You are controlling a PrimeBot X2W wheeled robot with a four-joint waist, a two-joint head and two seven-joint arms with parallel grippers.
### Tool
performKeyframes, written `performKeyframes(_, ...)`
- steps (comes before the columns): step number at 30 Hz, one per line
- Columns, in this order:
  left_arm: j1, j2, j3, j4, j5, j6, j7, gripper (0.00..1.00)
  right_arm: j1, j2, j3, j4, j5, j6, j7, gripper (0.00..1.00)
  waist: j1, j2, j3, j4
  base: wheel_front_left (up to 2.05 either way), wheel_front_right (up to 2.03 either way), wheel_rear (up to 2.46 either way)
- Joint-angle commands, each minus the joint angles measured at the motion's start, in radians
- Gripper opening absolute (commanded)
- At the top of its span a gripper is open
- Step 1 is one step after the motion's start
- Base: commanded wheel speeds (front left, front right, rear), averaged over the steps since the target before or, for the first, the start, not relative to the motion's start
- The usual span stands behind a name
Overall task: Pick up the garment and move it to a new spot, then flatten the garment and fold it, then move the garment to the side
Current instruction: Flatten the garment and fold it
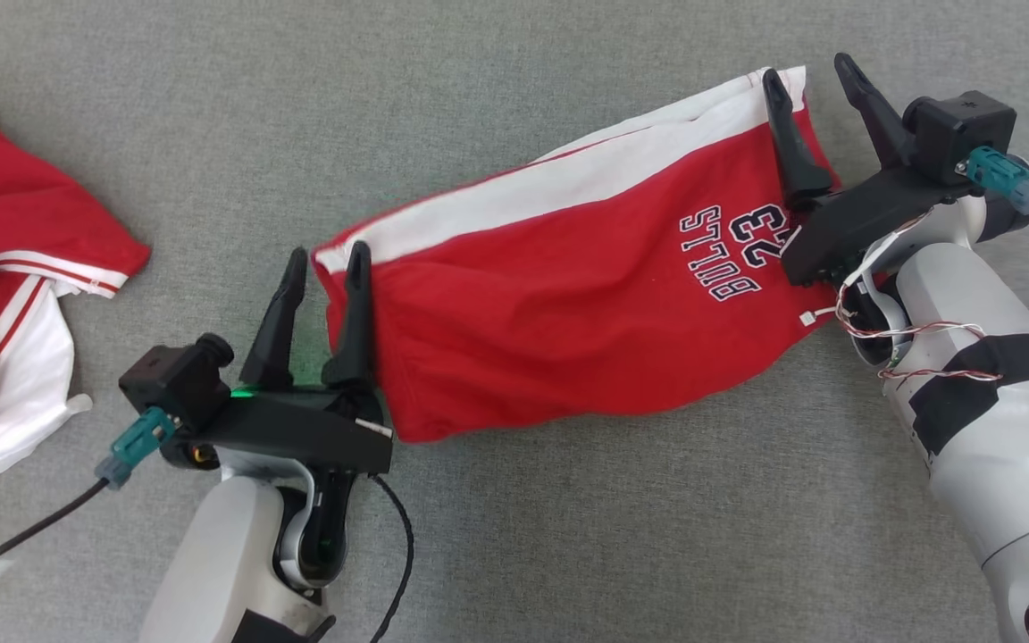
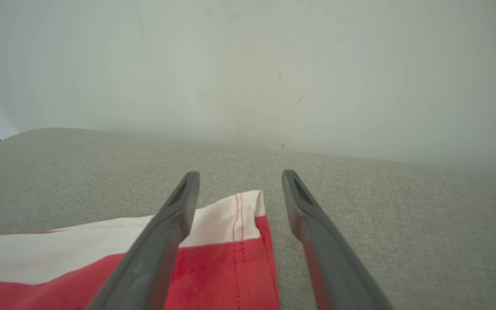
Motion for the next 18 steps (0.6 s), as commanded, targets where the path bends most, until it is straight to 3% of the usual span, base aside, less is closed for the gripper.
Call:
performKeyframes(1, 0.015, 0.001, 0.014, 0.005, 0.026, 0.002, -0.003, 1.0, 0.024, 0.005, -0.013, -0.012, -0.006, -0.002, 0.0, 1.0, 0.0, -0.0002, -0.01, -0.008, 0.0, 0.0, 0.0)
performKeyframes(11, 0.068, 0.0, 0.063, 0.002, 0.092, 0.002, -0.003, 1.0, 0.13, -0.011, -0.006, -0.002, 0.033, -0.002, 0.0, 1.0, 0.0, -0.0002, -0.047, -0.027, 0.0, 0.0, 0.0)
performKeyframes(18, 0.101, 0.0, 0.064, -0.01, 0.113, 0.003, -0.003, 1.0, 0.184, 0.004, 0.079, 0.074, 0.101, -0.002, 0.034, 1.0, 0.0, -0.0002, -0.066, -0.032, 0.0, 0.0, 0.0)
